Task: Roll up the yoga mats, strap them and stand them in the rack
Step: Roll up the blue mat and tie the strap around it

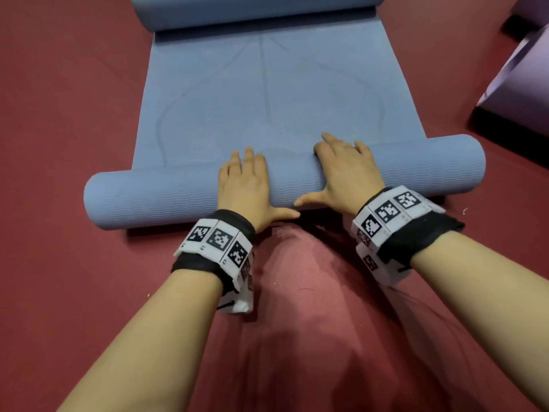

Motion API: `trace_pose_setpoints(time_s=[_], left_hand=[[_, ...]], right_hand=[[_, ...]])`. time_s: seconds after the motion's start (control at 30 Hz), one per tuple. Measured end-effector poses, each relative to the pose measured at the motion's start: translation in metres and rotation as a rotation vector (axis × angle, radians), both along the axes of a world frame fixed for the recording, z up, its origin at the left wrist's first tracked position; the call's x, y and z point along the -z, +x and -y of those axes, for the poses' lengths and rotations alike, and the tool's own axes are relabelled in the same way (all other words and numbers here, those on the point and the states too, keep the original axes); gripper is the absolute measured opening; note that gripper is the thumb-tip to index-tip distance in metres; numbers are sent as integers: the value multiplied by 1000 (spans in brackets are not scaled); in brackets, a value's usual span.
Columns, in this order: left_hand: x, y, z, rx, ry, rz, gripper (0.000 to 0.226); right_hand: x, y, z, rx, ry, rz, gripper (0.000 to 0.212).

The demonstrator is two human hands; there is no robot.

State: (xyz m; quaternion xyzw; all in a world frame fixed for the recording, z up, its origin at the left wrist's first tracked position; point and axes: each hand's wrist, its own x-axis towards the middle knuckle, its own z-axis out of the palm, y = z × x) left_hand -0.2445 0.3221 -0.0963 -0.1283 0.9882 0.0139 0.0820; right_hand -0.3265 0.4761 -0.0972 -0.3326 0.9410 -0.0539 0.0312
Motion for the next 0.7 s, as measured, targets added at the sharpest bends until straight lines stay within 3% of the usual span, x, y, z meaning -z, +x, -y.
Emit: trace_pose_setpoints(time_s=[0.1,0.17,0.33,0.4,0.47,0.53,0.6,0.7], left_hand=[[-6,-11,9,2,-78,38,108],[-10,-21,13,-26,-130,7,101],[-14,-36,15,-74,-152,3,108],[-14,-36,18,-46,-168,-47,104],[-11,-33,24,26,-166,-50,99],[-8,-32,30,68,-166,11,110],[-5,-32,30,69,-177,22,118],[-1,-28,25,85,-182,-78,92]], right_hand=[[-3,-10,3,29,-37,-149,93],[-5,-12,6,58,1,-152,92],[8,-14,19,103,-66,-201,78],[12,-16,21,77,-47,-146,89],[11,-22,18,4,98,-64,107],[6,-29,20,-58,212,-85,116],[1,-33,25,-66,242,-114,107],[-6,-32,29,-111,240,-155,85]])
